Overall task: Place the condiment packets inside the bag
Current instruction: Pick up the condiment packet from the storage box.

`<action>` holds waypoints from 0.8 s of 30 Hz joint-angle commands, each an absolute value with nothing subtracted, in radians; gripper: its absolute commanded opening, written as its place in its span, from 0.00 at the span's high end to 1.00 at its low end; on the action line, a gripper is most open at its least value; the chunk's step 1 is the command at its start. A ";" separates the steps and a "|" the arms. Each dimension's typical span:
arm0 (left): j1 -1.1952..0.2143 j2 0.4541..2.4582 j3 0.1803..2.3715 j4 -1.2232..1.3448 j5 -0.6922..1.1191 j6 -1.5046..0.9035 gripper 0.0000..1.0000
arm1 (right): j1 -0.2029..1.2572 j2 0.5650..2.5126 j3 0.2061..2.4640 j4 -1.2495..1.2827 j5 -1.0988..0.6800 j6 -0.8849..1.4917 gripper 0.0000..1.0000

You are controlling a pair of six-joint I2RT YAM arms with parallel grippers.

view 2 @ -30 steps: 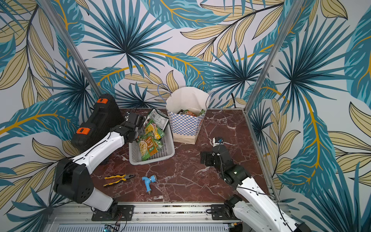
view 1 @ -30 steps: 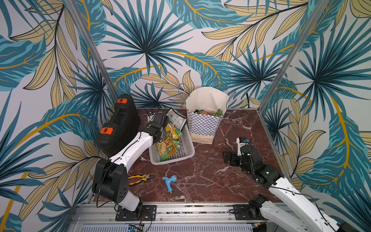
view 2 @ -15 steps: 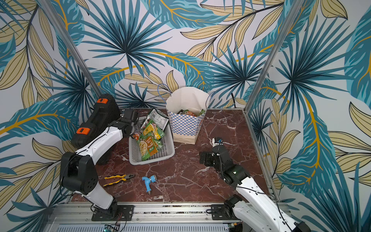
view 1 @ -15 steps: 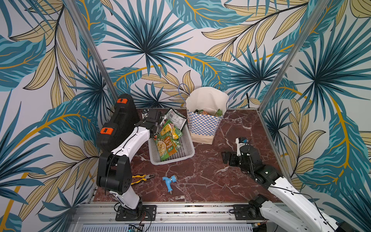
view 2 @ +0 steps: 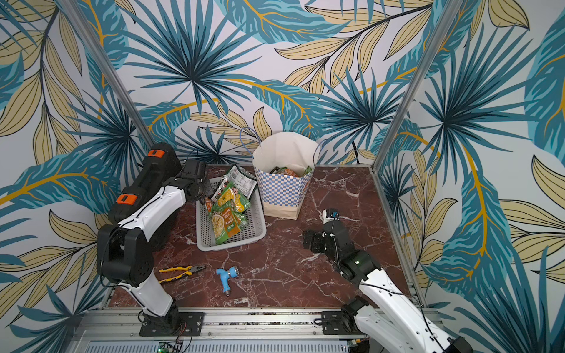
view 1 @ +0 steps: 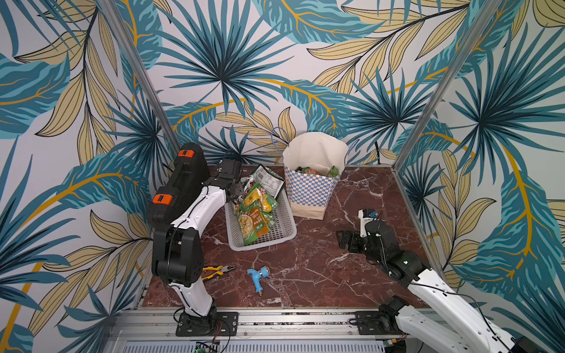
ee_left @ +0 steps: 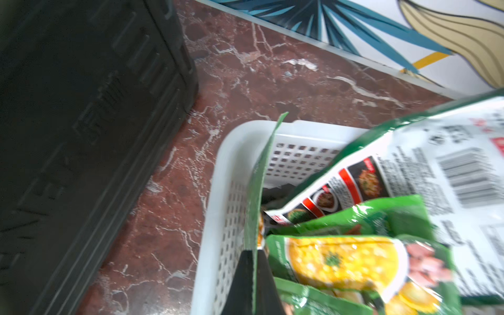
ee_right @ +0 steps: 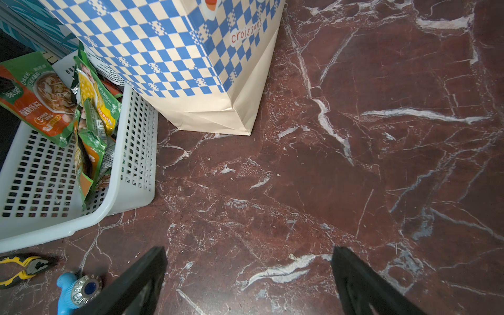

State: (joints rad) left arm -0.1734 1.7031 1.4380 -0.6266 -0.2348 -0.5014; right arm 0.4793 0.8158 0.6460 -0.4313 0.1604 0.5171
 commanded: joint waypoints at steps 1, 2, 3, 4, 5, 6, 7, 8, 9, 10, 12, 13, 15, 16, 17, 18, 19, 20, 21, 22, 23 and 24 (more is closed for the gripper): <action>-0.190 1.589 1.459 -0.601 -0.152 -0.480 1.00 | 0.481 0.813 0.630 -0.444 0.168 0.532 0.00; -0.197 1.568 1.456 -0.595 -0.145 -0.474 1.00 | 0.481 0.809 0.630 -0.445 0.165 0.531 0.01; -0.209 1.538 1.453 -0.589 -0.140 -0.470 1.00 | 0.481 0.803 0.629 -0.446 0.161 0.531 0.00; -0.222 1.508 1.450 -0.583 -0.138 -0.467 1.00 | 0.481 0.797 0.626 -0.445 0.155 0.527 0.00; -0.233 1.484 1.450 -0.575 -0.134 -0.464 1.00 | 0.481 0.788 0.625 -0.443 0.158 0.528 0.00; -0.248 1.457 1.452 -0.571 -0.133 -0.458 1.00 | 0.481 0.778 0.622 -0.445 0.176 0.545 0.01; -0.263 1.433 1.457 -0.566 -0.132 -0.457 1.00 | 0.482 0.766 0.616 -0.444 0.190 0.556 0.01; -0.276 1.413 1.461 -0.562 -0.127 -0.454 1.00 | 0.480 0.755 0.610 -0.438 0.191 0.552 0.01; -0.291 1.391 1.470 -0.558 -0.118 -0.451 1.00 | 0.481 0.743 0.605 -0.431 0.181 0.541 0.01; -0.305 1.374 1.479 -0.554 -0.114 -0.451 1.00 | 0.481 0.728 0.600 -0.427 0.172 0.536 0.00; -0.328 1.347 1.501 -0.547 -0.056 -0.451 1.00 | 0.482 0.707 0.591 -0.421 0.171 0.541 0.00; -0.340 1.336 1.515 -0.546 -0.040 -0.450 1.00 | 0.481 0.696 0.585 -0.420 0.174 0.543 0.01; -0.363 1.321 1.543 -0.547 -0.013 -0.451 1.00 | 0.481 0.671 0.575 -0.414 0.179 0.540 0.00; -0.374 1.314 1.558 -0.543 0.006 -0.453 1.00 | 0.481 0.659 0.569 -0.413 0.182 0.538 0.00; -0.384 1.309 1.568 -0.538 0.022 -0.456 1.00 | 0.482 0.648 0.564 -0.411 0.188 0.534 0.00; -0.395 1.305 1.577 -0.526 0.038 -0.461 1.00 | 0.482 0.635 0.557 -0.411 0.195 0.535 0.01; -0.409 1.302 1.584 -0.505 0.051 -0.464 1.00 | 0.481 0.622 0.551 -0.410 0.199 0.532 0.00; -0.420 1.299 1.588 -0.486 0.063 -0.466 1.00 | 0.481 0.614 0.546 -0.409 0.205 0.532 0.00; -0.434 1.300 1.598 -0.469 0.072 -0.471 1.00 | 0.482 0.606 0.542 -0.410 0.212 0.532 0.00; -0.448 1.305 1.616 -0.460 0.081 -0.474 1.00 | 0.481 0.600 0.540 -0.414 0.217 0.532 0.00; -0.460 1.312 1.635 -0.457 0.092 -0.474 1.00 | 0.481 0.597 0.541 -0.421 0.220 0.532 0.00; -0.473 1.322 1.659 -0.455 0.098 -0.474 1.00 | 0.482 0.596 0.544 -0.430 0.221 0.528 0.00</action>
State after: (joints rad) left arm -0.4480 1.3235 1.5684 -0.5266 0.0437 -0.4683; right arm 0.4793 0.6079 0.5648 -0.4232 0.1944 0.5316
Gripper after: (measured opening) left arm 0.049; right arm 0.994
